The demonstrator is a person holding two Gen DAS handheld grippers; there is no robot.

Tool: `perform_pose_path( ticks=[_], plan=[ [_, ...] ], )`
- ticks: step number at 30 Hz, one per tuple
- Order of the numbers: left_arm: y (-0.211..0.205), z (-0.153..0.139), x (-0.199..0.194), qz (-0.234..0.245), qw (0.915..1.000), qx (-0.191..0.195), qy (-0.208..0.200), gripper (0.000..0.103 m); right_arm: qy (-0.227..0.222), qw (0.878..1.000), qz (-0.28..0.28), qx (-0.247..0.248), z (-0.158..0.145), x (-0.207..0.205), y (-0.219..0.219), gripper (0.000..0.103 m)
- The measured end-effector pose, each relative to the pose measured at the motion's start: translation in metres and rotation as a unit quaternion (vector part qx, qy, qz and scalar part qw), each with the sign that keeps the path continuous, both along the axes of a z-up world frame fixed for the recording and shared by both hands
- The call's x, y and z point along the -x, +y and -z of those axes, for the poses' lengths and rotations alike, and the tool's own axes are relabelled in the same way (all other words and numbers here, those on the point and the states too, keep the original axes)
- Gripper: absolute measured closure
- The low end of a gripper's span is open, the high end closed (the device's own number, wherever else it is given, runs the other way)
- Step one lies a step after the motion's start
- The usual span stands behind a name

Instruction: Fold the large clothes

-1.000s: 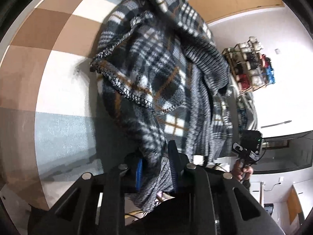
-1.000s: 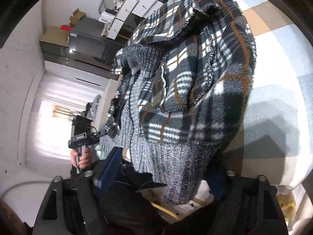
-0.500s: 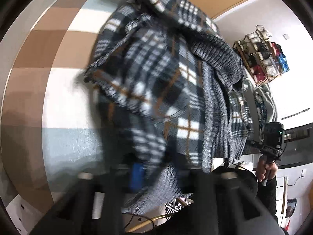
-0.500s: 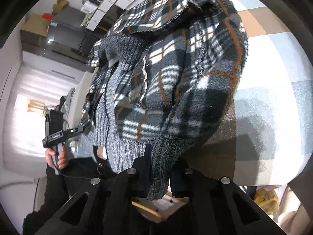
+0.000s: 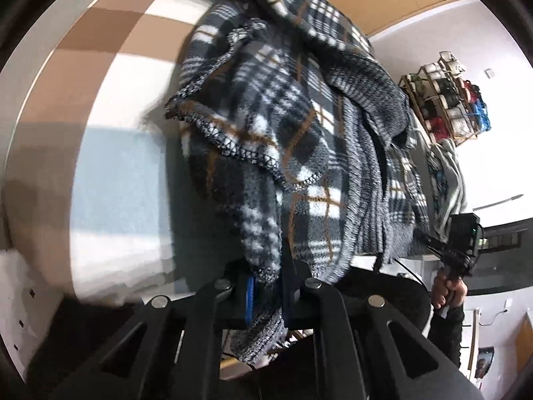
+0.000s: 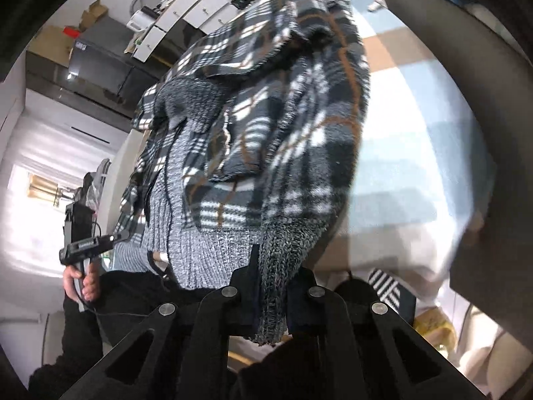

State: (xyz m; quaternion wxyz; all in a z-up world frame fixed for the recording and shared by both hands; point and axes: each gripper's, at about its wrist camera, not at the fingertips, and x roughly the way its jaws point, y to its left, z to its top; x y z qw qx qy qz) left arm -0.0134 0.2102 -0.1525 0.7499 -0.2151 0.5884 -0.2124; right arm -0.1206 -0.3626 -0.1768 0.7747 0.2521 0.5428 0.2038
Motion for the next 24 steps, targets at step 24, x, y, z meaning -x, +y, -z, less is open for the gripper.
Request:
perform_pose_path(
  ticks=[24],
  plan=[
    [0.030, -0.098, -0.196, -0.103, 0.9802, 0.170, -0.002, 0.096, -0.065, 0.981, 0.073, -0.170, -0.097, -0.165, -0.029, 0.092]
  ],
)
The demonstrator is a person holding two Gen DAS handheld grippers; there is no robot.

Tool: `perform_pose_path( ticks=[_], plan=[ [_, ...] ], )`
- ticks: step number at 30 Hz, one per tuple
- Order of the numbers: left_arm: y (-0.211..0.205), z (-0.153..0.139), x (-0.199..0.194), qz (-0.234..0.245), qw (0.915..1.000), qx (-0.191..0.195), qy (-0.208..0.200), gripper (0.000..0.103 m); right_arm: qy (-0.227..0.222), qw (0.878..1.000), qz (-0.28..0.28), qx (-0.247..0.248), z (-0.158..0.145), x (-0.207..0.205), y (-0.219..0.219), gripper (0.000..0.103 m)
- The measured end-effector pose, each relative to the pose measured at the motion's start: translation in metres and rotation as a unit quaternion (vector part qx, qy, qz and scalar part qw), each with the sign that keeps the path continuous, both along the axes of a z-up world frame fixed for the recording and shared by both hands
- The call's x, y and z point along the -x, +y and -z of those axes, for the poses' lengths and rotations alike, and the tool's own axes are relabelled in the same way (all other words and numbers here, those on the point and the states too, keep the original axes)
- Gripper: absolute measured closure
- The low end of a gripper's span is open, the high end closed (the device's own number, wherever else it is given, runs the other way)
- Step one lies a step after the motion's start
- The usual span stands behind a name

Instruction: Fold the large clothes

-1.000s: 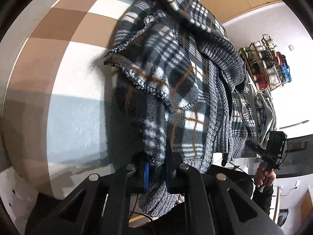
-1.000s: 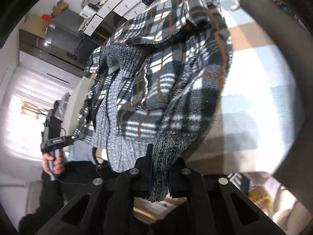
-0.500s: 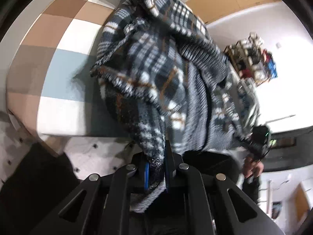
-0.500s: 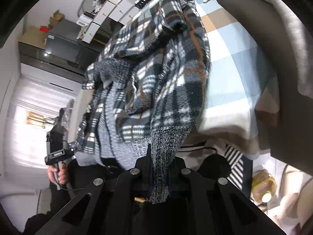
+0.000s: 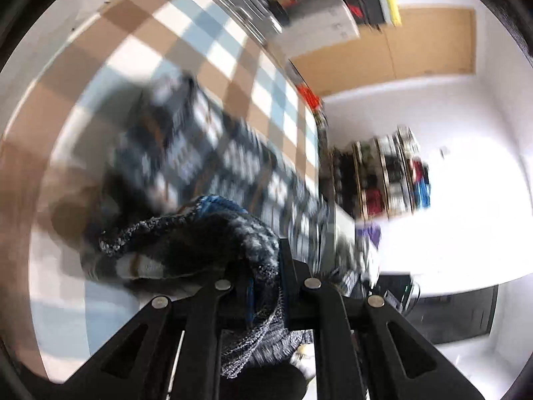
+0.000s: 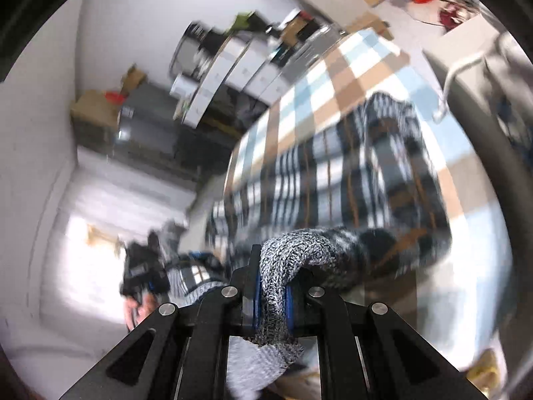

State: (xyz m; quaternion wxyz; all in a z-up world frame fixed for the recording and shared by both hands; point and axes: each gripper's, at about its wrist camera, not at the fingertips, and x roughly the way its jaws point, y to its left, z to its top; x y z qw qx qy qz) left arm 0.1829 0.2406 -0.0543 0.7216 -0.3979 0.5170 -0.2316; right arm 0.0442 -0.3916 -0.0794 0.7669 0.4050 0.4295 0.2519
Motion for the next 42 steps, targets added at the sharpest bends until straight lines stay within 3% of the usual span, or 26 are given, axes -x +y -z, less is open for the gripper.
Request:
perform_pose_path(
  ticks=[3, 7, 13, 17, 19, 20, 22, 23, 24, 27, 30, 33, 36, 38, 40, 42],
  plan=[
    [0.006, -0.006, -0.037, -0.013, 0.9994, -0.031, 0.004, 0.096, 0.028, 0.999, 0.034, 0.010, 0.007, -0.048, -0.008, 0.092],
    [0.008, 0.006, -0.069, -0.037, 0.9983, -0.040, 0.023, 0.096, 0.083, 0.994, 0.074, -0.018, 0.031, -0.100, -0.017, 0.092],
    [0.014, 0.051, -0.084, -0.048, 0.9948, 0.029, 0.085, 0.096, 0.164, 0.983, 0.074, -0.030, 0.079, -0.133, -0.026, 0.092],
    [0.019, 0.032, -0.077, -0.018, 0.9964, 0.026, 0.078, 0.095, 0.171, 0.981, 0.076, -0.044, 0.080, -0.137, -0.032, 0.090],
    [0.020, 0.014, -0.072, -0.012, 0.9978, 0.018, 0.063, 0.094, 0.152, 0.984, 0.076, -0.047, 0.071, -0.134, -0.035, 0.087],
    [0.019, 0.007, -0.070, -0.012, 0.9982, 0.016, 0.057, 0.094, 0.141, 0.986, 0.077, -0.051, 0.065, -0.132, -0.036, 0.079],
    [0.017, -0.003, -0.067, -0.017, 0.9987, 0.014, 0.047, 0.091, 0.103, 0.987, 0.092, -0.078, 0.049, -0.123, -0.042, 0.039],
    [0.016, -0.006, -0.068, -0.024, 0.9988, 0.009, 0.042, 0.089, 0.074, 0.987, 0.113, -0.087, 0.039, -0.116, -0.047, 0.007],
    [0.020, -0.013, -0.065, -0.039, 0.9988, 0.005, 0.030, 0.087, 0.057, 0.987, 0.128, -0.085, 0.030, -0.111, -0.049, 0.000],
    [0.035, -0.024, -0.058, -0.094, 0.9955, 0.016, -0.005, 0.081, 0.005, 0.988, 0.137, -0.064, 0.000, -0.099, -0.048, 0.000],
    [0.042, -0.032, -0.049, -0.107, 0.9940, 0.009, -0.021, 0.066, 0.001, 0.995, 0.099, 0.005, -0.020, -0.094, -0.024, 0.000],
    [0.036, -0.034, -0.041, -0.081, 0.9962, -0.014, -0.031, 0.066, -0.013, 0.989, 0.031, 0.145, -0.033, -0.084, 0.026, 0.000],
    [0.019, -0.031, -0.027, -0.034, 0.9969, -0.058, -0.042, 0.066, -0.050, 0.958, -0.037, 0.280, -0.033, -0.069, 0.080, 0.000],
    [0.009, -0.025, -0.013, -0.008, 0.9957, -0.076, -0.052, 0.066, -0.078, 0.935, -0.080, 0.335, -0.025, -0.062, 0.116, 0.000],
    [-0.004, -0.015, 0.000, 0.024, 0.9959, -0.070, -0.052, 0.066, -0.089, 0.919, -0.129, 0.362, -0.015, -0.057, 0.151, 0.000],
    [-0.028, 0.003, 0.014, 0.088, 0.9931, -0.058, -0.051, 0.066, -0.095, 0.911, -0.147, 0.372, -0.005, -0.058, 0.172, 0.000]
  ],
)
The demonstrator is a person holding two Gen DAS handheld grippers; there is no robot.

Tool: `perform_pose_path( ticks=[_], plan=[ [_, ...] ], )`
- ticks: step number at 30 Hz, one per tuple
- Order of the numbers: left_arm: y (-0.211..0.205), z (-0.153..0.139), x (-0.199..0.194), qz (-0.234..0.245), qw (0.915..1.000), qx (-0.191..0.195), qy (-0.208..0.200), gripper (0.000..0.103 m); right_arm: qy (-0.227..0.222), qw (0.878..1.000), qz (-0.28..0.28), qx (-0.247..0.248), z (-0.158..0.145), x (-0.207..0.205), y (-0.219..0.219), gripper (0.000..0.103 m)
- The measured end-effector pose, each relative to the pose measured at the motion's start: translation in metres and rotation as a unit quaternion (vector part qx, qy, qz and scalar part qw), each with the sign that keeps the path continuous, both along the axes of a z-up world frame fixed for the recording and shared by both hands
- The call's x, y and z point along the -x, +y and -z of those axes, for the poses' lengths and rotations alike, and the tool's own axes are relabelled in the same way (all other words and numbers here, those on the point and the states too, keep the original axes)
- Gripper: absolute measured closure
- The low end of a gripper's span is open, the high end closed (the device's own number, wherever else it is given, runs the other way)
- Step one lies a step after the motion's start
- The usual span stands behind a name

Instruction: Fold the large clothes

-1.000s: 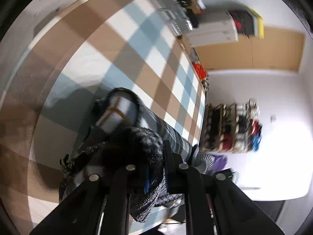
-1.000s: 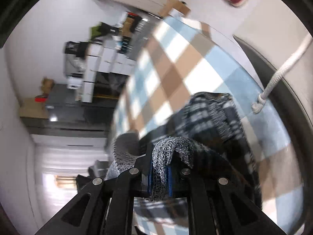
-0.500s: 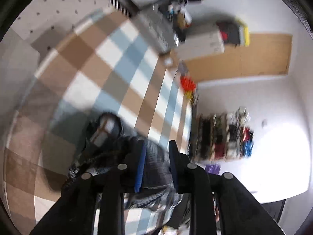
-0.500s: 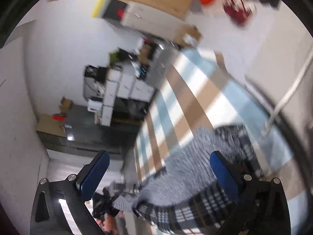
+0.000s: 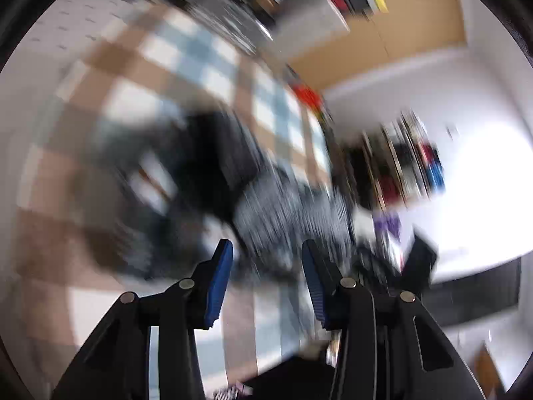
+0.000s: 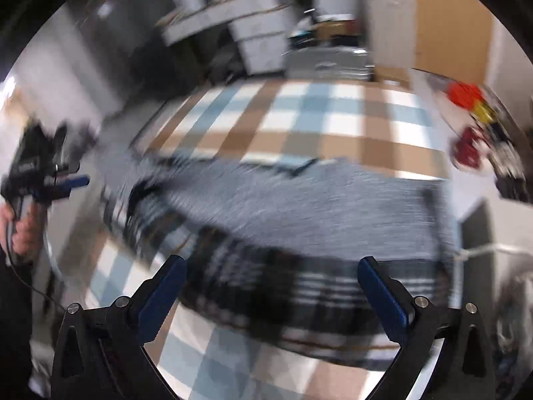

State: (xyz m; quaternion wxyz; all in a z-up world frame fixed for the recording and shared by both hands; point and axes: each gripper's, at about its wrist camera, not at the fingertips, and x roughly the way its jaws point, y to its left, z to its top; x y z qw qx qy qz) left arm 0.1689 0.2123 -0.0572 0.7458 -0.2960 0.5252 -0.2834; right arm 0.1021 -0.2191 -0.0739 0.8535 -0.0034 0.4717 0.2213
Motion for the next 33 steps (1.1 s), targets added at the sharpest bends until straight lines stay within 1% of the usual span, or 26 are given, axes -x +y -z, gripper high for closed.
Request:
perform_pose_path(
  ticks=[1, 2, 3, 4, 5, 6, 8, 10, 11, 13, 14, 16, 17, 19, 22, 25, 27, 28, 29, 30, 31, 33],
  plan=[
    [-0.010, 0.006, 0.004, 0.014, 0.9999, -0.003, -0.006, 0.066, -0.005, 1.000, 0.000, 0.007, 0.005, 0.000, 0.012, 0.000],
    [-0.017, 0.011, 0.006, 0.015, 0.9998, -0.009, -0.011, 0.066, -0.011, 1.000, 0.008, 0.003, 0.010, -0.001, 0.018, 0.000],
    [-0.026, 0.020, 0.004, 0.016, 0.9996, -0.021, -0.010, 0.066, -0.011, 1.000, 0.022, -0.011, 0.014, -0.003, 0.021, 0.000],
    [-0.030, 0.025, 0.001, 0.021, 0.9994, -0.026, -0.002, 0.066, -0.010, 0.998, 0.038, -0.041, 0.018, -0.001, 0.021, 0.000],
    [-0.035, 0.034, -0.006, 0.026, 0.9994, -0.017, 0.012, 0.066, -0.008, 0.995, 0.052, -0.086, 0.022, 0.000, 0.019, 0.000],
    [-0.039, 0.043, -0.015, 0.031, 0.9991, -0.006, 0.029, 0.066, -0.007, 0.991, 0.067, -0.117, 0.023, 0.003, 0.018, 0.000],
    [-0.043, 0.049, -0.027, 0.023, 0.9990, -0.007, 0.038, 0.066, -0.019, 0.973, 0.105, -0.206, 0.034, 0.021, 0.013, 0.000],
    [-0.044, 0.048, -0.038, 0.017, 0.9991, -0.007, 0.038, 0.066, -0.031, 0.965, 0.115, -0.235, 0.040, 0.034, 0.016, 0.000],
    [-0.044, 0.045, -0.040, 0.013, 0.9992, -0.003, 0.039, 0.066, -0.045, 0.965, 0.115, -0.232, 0.042, 0.041, 0.018, 0.000],
    [-0.043, 0.036, -0.045, 0.006, 0.9994, 0.003, 0.033, 0.066, -0.062, 0.969, 0.107, -0.216, 0.037, 0.046, 0.021, 0.000],
    [-0.044, 0.031, -0.050, 0.006, 0.9996, 0.007, 0.029, 0.066, -0.071, 0.968, 0.101, -0.216, 0.035, 0.049, 0.019, 0.000],
    [-0.048, 0.024, -0.054, 0.007, 0.9996, 0.017, 0.023, 0.066, -0.084, 0.963, 0.107, -0.232, 0.033, 0.053, 0.010, 0.000],
    [-0.050, 0.021, -0.056, 0.005, 0.9997, 0.016, 0.020, 0.066, -0.083, 0.960, 0.113, -0.242, 0.034, 0.054, 0.004, 0.000],
    [-0.051, 0.019, -0.059, -0.005, 0.9999, 0.009, 0.011, 0.066, -0.069, 0.958, 0.116, -0.251, 0.037, 0.050, -0.002, 0.000],
    [-0.058, 0.006, -0.076, -0.020, 0.9998, -0.007, -0.002, 0.066, -0.068, 0.958, 0.120, -0.252, 0.039, 0.049, -0.010, 0.000],
    [-0.053, -0.009, -0.093, -0.062, 0.9978, -0.009, -0.019, 0.066, -0.082, 0.962, 0.117, -0.232, 0.034, 0.054, -0.013, 0.000],
    [-0.036, -0.027, -0.101, -0.135, 0.9896, -0.014, -0.048, 0.066, -0.099, 0.964, 0.114, -0.219, 0.029, 0.059, -0.014, 0.000],
    [-0.030, -0.030, -0.101, -0.163, 0.9849, -0.019, -0.055, 0.066, -0.105, 0.964, 0.112, -0.216, 0.028, 0.060, -0.014, 0.000],
    [-0.020, -0.034, -0.100, -0.208, 0.9760, -0.037, -0.055, 0.066, -0.109, 0.965, 0.110, -0.213, 0.027, 0.061, -0.015, 0.000],
    [-0.019, -0.035, -0.100, -0.216, 0.9740, -0.046, -0.050, 0.066, -0.112, 0.965, 0.110, -0.211, 0.026, 0.062, -0.016, 0.000],
    [-0.021, -0.033, -0.102, -0.202, 0.9772, -0.048, -0.043, 0.066, -0.117, 0.964, 0.112, -0.209, 0.024, 0.063, -0.018, 0.000],
    [-0.037, -0.028, -0.104, -0.137, 0.9891, -0.050, -0.025, 0.066, -0.127, 0.963, 0.115, -0.207, 0.020, 0.064, -0.022, 0.000]
  ],
)
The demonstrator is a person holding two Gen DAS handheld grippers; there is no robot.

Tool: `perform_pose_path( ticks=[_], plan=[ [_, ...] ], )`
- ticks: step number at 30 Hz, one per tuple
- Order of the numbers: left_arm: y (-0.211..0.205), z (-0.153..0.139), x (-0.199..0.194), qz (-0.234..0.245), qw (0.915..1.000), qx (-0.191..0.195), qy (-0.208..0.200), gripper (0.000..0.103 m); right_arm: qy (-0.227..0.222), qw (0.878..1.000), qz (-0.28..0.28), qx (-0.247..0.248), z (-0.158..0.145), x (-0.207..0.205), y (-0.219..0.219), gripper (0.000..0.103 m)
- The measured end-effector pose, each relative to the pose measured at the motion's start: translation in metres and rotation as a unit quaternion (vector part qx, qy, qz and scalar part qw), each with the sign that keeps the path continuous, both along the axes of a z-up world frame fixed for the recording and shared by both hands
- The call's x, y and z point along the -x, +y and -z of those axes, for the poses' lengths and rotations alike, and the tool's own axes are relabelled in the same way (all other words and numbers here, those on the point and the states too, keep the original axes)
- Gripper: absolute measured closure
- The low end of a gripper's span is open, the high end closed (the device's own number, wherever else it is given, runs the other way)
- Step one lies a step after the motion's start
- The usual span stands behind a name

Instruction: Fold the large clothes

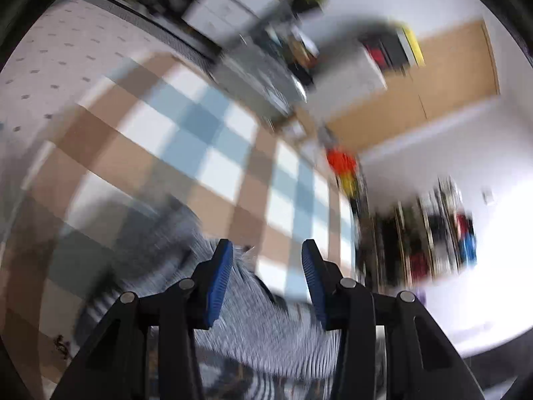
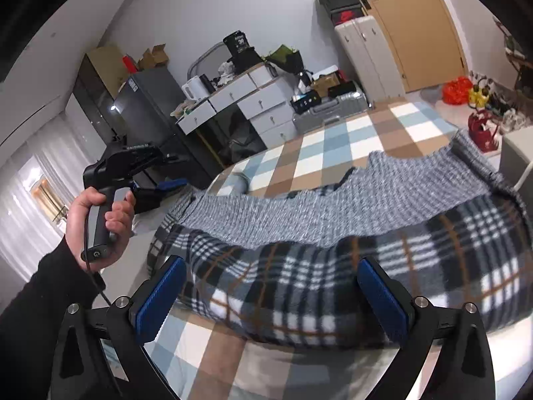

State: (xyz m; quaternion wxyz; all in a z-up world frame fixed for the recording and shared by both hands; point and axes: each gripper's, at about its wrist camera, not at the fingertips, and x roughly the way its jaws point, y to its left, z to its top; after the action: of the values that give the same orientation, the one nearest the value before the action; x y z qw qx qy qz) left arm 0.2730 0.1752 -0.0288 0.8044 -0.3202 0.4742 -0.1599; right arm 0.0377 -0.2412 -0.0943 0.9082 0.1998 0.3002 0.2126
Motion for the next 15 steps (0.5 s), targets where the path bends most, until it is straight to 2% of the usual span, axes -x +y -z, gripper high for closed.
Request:
perform_pose_path(
  ticks=[1, 3, 4, 5, 9, 12, 13, 15],
  plan=[
    [-0.010, 0.003, 0.000, 0.041, 0.9990, -0.006, 0.012, 0.066, -0.004, 1.000, 0.004, 0.002, -0.002, 0.001, -0.002, 0.000],
    [-0.035, 0.009, 0.003, 0.118, 0.9920, -0.035, 0.028, 0.066, -0.014, 1.000, 0.015, 0.008, -0.006, 0.001, -0.009, 0.000],
    [-0.038, 0.009, 0.006, 0.138, 0.9888, -0.051, 0.026, 0.066, -0.017, 1.000, 0.018, 0.008, -0.008, 0.001, -0.013, 0.000],
    [-0.055, 0.007, 0.011, 0.167, 0.9818, -0.089, 0.017, 0.066, -0.020, 1.000, 0.022, 0.007, -0.008, 0.001, -0.016, 0.000],
    [-0.092, 0.009, 0.004, 0.217, 0.9632, -0.157, 0.020, 0.066, -0.014, 0.999, 0.037, -0.025, -0.008, 0.000, -0.036, 0.000],
    [-0.109, 0.015, -0.003, 0.248, 0.9433, -0.219, 0.024, 0.066, -0.010, 0.998, 0.047, -0.039, -0.006, 0.000, -0.047, 0.000],
    [-0.109, 0.017, -0.008, 0.252, 0.9401, -0.228, 0.025, 0.066, -0.009, 0.998, 0.049, -0.041, -0.005, 0.000, -0.049, 0.000],
    [-0.110, 0.019, -0.015, 0.267, 0.9365, -0.222, 0.048, 0.066, -0.005, 0.998, 0.052, -0.044, -0.004, -0.001, -0.054, 0.000]
  ],
)
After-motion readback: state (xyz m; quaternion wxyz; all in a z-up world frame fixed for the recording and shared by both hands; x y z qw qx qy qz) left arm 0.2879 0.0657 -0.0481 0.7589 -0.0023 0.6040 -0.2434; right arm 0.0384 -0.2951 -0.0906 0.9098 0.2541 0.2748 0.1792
